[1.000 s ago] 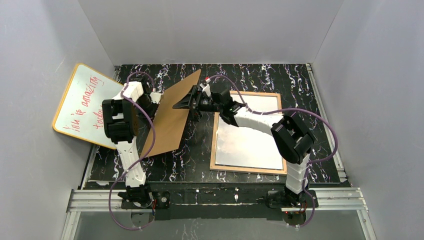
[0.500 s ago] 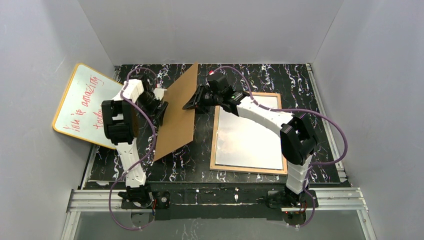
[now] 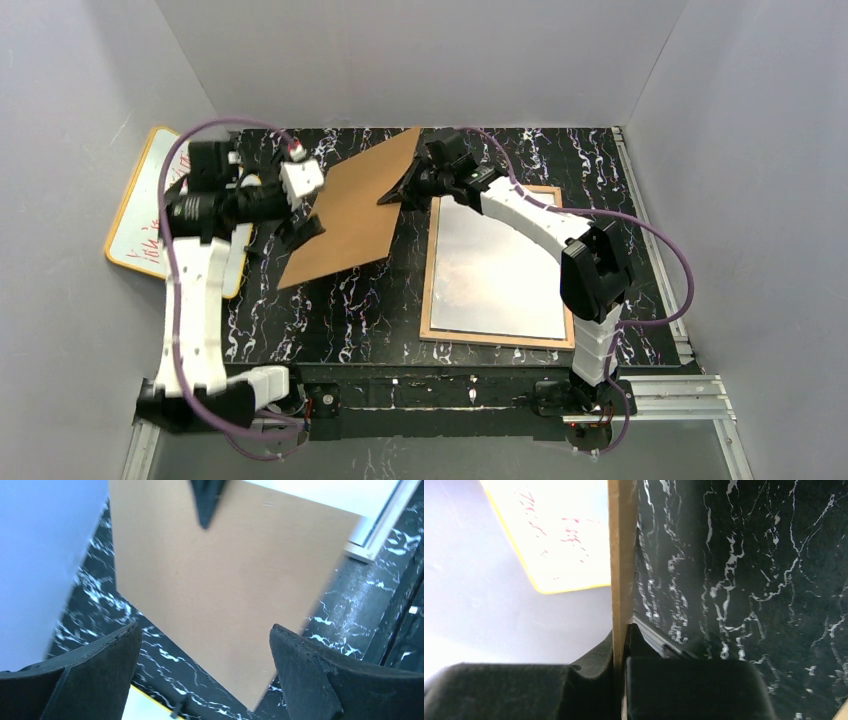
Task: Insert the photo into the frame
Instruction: Turn over the photo frame item at the center of the board.
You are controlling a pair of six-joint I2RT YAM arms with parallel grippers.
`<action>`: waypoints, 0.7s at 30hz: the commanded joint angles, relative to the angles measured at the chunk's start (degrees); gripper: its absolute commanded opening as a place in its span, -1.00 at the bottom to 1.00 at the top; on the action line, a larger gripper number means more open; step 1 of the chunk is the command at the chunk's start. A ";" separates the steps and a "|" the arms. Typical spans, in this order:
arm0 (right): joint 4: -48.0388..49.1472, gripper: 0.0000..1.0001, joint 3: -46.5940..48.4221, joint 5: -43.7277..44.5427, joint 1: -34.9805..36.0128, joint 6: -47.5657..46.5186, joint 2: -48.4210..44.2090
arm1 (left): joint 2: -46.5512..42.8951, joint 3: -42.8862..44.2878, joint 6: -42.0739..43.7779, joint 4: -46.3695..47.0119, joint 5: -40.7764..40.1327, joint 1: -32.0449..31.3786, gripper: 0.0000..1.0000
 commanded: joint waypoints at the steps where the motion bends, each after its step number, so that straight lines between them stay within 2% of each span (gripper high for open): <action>1: 9.13 -0.97 -0.07 -3.46 -2.43 12.58 -4.34 | -8.22 -6.10 15.31 -7.32 5.06 -0.72 0.96; 8: 19.09 -0.97 -4.50 -4.01 -2.23 26.64 -6.13 | -12.92 -8.65 28.18 -15.99 1.65 -1.17 0.96; 10: 21.69 -0.97 -5.46 -3.95 -1.81 29.00 -6.35 | -14.54 -10.97 28.78 -13.66 1.00 -1.17 0.94; 14: 25.63 -0.97 -6.88 -3.76 -0.45 32.41 -6.80 | -18.98 -17.13 29.61 -3.24 -1.11 -1.17 0.86; 17: 26.80 -0.97 -7.44 -3.47 0.47 33.08 -7.37 | -20.65 -20.09 25.96 5.22 -1.89 -1.16 0.80; 21: 28.69 -0.97 -8.34 -3.74 1.92 34.40 -7.33 | -19.52 -19.71 25.68 7.52 -0.92 -1.17 0.56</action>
